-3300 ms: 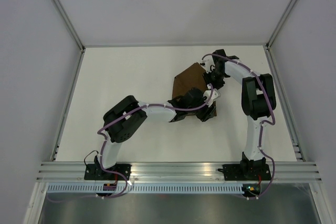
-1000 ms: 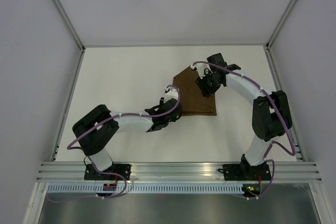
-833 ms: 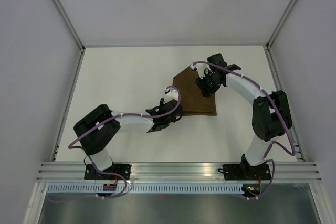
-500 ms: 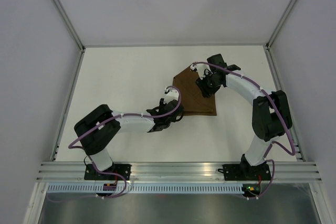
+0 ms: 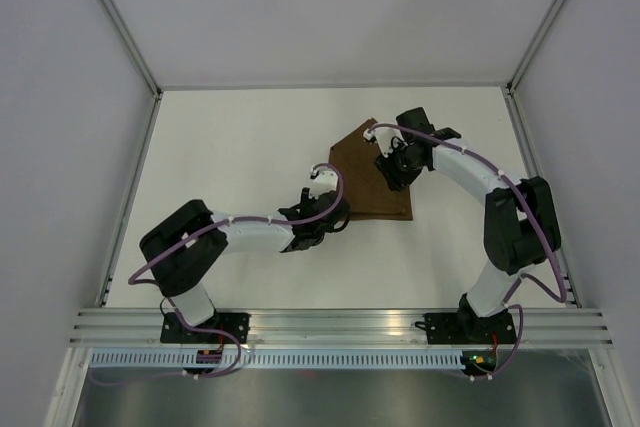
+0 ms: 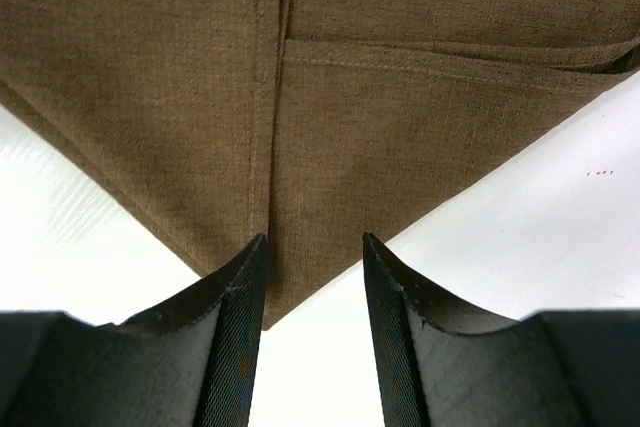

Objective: Fold the napkin, place the utensils inside, and roll it up
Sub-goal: Roll the napkin with the utensil

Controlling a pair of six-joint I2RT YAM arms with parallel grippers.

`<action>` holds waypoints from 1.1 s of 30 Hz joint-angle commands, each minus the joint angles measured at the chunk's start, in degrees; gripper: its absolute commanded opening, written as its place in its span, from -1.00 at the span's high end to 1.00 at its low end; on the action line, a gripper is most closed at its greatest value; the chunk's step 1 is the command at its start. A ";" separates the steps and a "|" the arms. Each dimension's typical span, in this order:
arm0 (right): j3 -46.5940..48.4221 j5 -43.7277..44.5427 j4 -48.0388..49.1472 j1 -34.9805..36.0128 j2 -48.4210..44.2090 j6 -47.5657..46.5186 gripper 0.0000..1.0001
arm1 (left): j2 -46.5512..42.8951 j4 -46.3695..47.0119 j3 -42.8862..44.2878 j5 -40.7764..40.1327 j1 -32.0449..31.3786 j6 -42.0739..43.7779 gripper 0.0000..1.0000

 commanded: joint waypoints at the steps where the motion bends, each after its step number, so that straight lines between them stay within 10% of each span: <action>1: -1.18 -1.34 1.61 0.44 -4.46 -3.15 0.01 | -5.65 0.31 -0.27 -1.65 -0.46 -2.14 -0.02; 19: -18.85 -1.27 14.61 12.83 -10.71 -24.78 -0.43 | -32.28 -4.26 1.74 1.60 4.54 4.19 -0.15; 33: -20.43 0.94 19.02 13.72 -4.91 -26.80 -0.39 | -33.79 -3.91 3.24 7.83 9.56 10.17 -0.16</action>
